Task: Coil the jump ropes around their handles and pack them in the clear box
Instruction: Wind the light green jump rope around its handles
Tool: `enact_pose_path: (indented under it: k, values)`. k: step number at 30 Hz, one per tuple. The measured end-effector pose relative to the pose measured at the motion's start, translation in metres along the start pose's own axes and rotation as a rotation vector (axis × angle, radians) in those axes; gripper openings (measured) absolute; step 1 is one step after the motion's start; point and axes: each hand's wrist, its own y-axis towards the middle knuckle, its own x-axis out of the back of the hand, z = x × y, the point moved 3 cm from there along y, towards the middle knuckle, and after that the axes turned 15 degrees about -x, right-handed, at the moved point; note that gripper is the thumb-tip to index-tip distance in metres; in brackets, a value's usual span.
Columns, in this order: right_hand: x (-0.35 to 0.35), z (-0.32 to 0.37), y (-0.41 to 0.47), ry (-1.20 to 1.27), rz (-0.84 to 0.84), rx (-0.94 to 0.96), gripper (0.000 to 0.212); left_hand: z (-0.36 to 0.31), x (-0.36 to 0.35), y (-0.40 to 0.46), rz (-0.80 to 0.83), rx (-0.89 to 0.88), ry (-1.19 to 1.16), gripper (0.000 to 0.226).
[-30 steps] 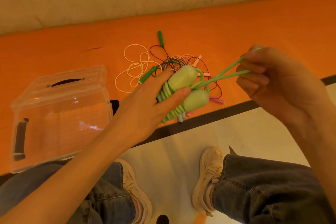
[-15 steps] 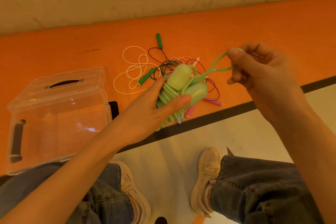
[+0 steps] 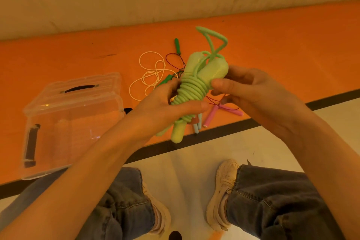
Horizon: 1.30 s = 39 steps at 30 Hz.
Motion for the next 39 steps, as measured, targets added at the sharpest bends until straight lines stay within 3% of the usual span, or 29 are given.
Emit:
enact_pose_path:
  k: [5,9,11,13,18,24,30,39]
  values:
    - [-0.010,0.005,-0.004,0.029,0.067,0.014,0.046,-0.015,0.004,-0.002,0.114,0.019,-0.185,0.032]
    - [-0.017,0.010,0.001,0.120,0.044,0.019,0.052,-0.015,0.011,-0.002,0.105,0.035,-0.309,0.051]
    - [-0.023,0.011,0.008,0.133,0.026,0.005,0.053,-0.010,0.018,-0.003,0.078,0.024,-0.337,0.046]
    - [-0.029,0.007,0.019,0.137,0.001,-0.017,0.049,0.001,0.026,-0.004,0.023,0.030,-0.340,0.038]
    - [-0.043,-0.025,0.054,0.163,-0.018,-0.148,0.037,0.066,0.046,-0.011,-0.233,0.090,-0.355,0.045]
    - [-0.071,-0.098,0.113,0.218,0.046,-0.409,0.039,0.162,0.047,-0.026,-0.378,0.179,-0.365,0.035]
    - [-0.115,-0.193,0.174,0.362,0.056,-0.650,0.039,0.257,0.053,-0.036,-0.545,0.295,-0.140,0.022]
    - [-0.151,-0.270,0.245,0.488,-0.009,-0.711,0.039,0.337,0.066,-0.020,-0.695,0.357,-0.061,0.027]
